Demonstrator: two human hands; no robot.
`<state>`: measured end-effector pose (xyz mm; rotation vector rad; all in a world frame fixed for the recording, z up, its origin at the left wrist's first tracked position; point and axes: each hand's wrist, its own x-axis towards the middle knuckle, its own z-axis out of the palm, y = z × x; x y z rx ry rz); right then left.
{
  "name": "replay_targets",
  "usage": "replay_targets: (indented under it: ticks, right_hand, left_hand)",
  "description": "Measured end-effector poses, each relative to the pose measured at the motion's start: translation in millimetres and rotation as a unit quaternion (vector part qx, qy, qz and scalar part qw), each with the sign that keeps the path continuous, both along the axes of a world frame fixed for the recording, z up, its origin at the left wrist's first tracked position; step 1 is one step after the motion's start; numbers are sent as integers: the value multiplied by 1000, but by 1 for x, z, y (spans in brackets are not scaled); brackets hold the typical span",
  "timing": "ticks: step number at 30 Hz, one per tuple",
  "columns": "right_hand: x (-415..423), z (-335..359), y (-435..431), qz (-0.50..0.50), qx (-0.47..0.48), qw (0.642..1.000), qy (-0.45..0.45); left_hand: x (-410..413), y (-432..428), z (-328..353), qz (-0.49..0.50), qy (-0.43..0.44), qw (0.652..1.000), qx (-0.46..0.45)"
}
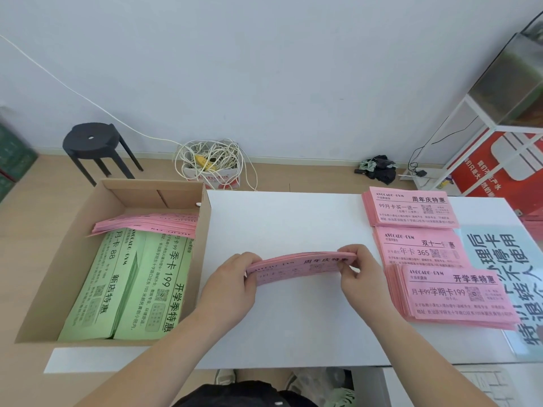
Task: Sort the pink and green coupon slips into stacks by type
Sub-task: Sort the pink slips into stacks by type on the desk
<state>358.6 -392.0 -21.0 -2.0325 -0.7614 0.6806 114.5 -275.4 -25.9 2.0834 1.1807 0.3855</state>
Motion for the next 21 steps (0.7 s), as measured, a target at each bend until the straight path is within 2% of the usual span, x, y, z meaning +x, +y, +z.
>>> replay_targets:
  ticks: [3,7,11,15,21]
  right_hand:
    - [-5,-3,-3,-22,8,999,42]
    - [-9,-2,-1,-74,34,992,97]
    - [-15,-2,1,-95,57,985,129]
    - [-24,3,2,-101,88,970,202]
    - [-26,6,6,-122,88,977,153]
  left_hand:
    - [5,-5,2,22,-8,999,-33]
    - [9,-10,7,76,-69,991,-87]
    - [12,-18,7,140,-144,968,-149]
    - [19,-20,9,166,-165,963,-130]
    - [24,-21,6,167,-169,965,-111]
